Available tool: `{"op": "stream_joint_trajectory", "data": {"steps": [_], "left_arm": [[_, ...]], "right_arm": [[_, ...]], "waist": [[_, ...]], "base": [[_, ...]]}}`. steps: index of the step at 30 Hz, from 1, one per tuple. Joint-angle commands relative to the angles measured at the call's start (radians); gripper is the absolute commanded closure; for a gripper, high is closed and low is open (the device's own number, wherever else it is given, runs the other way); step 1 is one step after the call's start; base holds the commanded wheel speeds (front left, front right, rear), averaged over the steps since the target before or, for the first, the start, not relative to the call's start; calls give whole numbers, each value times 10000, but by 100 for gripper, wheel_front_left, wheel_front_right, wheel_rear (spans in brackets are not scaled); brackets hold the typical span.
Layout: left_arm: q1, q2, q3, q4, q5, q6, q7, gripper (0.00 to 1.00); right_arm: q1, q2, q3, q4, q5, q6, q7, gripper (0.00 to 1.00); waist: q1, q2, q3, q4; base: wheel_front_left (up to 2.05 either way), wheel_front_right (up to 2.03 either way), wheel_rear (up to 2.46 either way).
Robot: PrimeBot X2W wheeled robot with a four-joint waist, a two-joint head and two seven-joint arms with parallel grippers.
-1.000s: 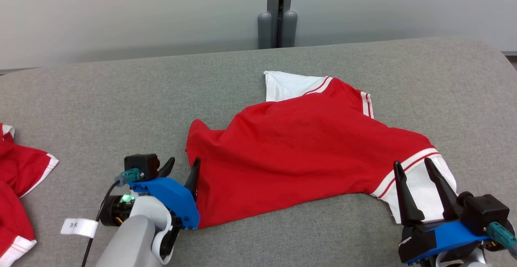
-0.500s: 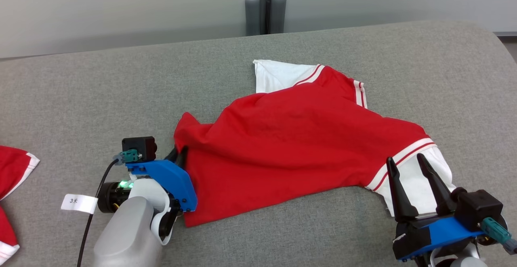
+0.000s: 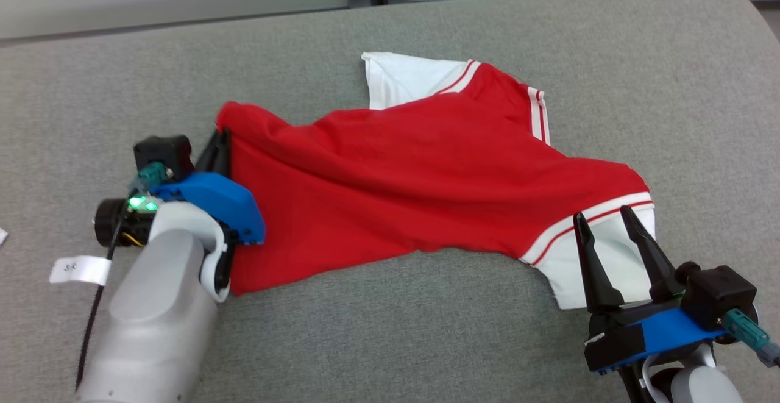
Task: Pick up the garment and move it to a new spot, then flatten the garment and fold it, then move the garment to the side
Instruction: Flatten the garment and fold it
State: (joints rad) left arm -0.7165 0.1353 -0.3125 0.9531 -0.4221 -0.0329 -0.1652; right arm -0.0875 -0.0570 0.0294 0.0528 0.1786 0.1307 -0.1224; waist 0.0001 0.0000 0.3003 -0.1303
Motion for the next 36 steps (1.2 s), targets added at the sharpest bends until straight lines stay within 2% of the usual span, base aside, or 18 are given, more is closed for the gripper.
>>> {"op": "stream_joint_trajectory", "data": {"steps": [1, 10, 14, 15, 16, 23, 27, 36], "left_arm": [[-273, 127, -30, 63, 73, 104, -142, 100], [-1488, 750, -151, 563, 515, 348, -654, 100], [-1673, 795, -302, 780, 601, 202, -766, 100], [-1722, 779, -348, 816, 619, 152, -804, 35], [-1739, 750, -373, 836, 621, 120, -852, 0], [-1037, 604, -230, 545, 452, -67, -997, 0], [-211, 626, 223, -887, 461, -116, -1005, 0], [2742, 458, 1437, -4484, 991, -17, -1011, 0]], "right_arm": [[-143, -37, 25, -13, 75, 1, -43, 0], [-390, -9, 79, 12, 47, 1, -184, 0], [-424, 11, 93, 128, 66, 1, -218, 0], [-434, 15, 87, 158, 95, 1, -219, 0], [-450, 19, 87, 182, 120, 1, -225, 0], [-417, 28, 18, 314, 161, 1, -284, 0], [-242, 34, -152, 282, 87, 1, -256, 0], [174, -71, -531, 236, 131, 1, -63, 0]], "waist": [[-1, 0, 99, -28], [-1, 0, 674, -326], [-1, 0, 631, -328], [-1, 0, 604, -304], [-1, 0, 566, -275], [-1, 0, 59, -40], [-1, 0, -325, 179], [-1, 0, -1342, 626]], "base": [[0, 0, 0], [0, 0, 0], [0, 0, 0], [0, 0, 0], [0, 0, 0], [0, 0, 0], [0, 0, 0], [0, 0, 0]]}}
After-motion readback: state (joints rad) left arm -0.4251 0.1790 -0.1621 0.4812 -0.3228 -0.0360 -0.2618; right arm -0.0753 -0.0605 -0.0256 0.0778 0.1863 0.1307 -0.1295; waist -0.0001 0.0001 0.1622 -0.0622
